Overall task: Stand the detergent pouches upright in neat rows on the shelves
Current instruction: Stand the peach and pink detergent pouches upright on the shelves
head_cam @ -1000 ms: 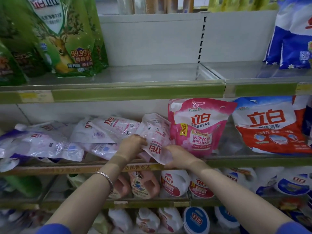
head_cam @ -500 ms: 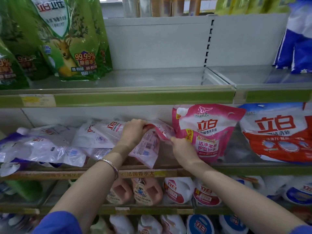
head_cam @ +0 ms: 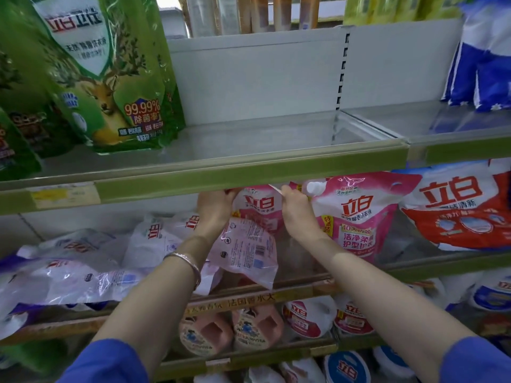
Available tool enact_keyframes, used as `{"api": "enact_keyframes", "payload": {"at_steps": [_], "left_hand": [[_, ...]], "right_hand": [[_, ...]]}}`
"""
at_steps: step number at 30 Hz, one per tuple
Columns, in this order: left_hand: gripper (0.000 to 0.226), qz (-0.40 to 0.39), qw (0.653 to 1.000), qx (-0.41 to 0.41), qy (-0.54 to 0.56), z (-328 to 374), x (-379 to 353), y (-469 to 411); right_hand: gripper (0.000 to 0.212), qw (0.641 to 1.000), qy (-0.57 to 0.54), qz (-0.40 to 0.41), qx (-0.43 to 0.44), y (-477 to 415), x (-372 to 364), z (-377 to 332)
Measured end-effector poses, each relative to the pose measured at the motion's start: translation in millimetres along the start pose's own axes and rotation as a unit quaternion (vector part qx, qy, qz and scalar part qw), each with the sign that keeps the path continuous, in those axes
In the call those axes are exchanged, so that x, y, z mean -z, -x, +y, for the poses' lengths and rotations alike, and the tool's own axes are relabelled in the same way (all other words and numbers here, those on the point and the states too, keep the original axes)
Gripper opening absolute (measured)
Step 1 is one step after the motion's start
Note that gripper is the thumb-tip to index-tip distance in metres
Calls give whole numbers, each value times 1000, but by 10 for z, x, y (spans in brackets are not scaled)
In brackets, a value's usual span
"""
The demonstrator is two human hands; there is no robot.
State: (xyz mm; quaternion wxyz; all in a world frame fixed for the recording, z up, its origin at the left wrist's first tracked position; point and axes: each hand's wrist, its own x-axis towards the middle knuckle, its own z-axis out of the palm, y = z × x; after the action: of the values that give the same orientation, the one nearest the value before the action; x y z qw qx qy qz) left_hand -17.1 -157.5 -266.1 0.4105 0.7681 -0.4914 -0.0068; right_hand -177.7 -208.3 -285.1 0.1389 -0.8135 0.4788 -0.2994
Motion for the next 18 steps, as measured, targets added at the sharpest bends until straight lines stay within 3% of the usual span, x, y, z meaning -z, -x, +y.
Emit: {"api": "enact_keyframes", "payload": {"at_steps": [4, 7, 11, 15, 18], "left_hand": [[25, 7, 986, 143, 87, 69, -65, -136], [33, -6, 978, 165, 130, 66, -90, -157], [7, -41, 975, 168, 141, -35, -65, -7], [52, -79, 990, 109, 46, -224, -28, 186], [55, -108, 991, 75, -3, -313, -19, 225]], "right_hand": [[36, 999, -19, -35, -8, -183, -124, -6], [52, 994, 84, -68, 11, -212, -167, 3], [83, 966, 223, -100, 89, -70, -216, 8], [79, 940, 300, -141, 77, -53, -329, -6], [71, 930, 320, -168, 65, -184, -355, -62]]}}
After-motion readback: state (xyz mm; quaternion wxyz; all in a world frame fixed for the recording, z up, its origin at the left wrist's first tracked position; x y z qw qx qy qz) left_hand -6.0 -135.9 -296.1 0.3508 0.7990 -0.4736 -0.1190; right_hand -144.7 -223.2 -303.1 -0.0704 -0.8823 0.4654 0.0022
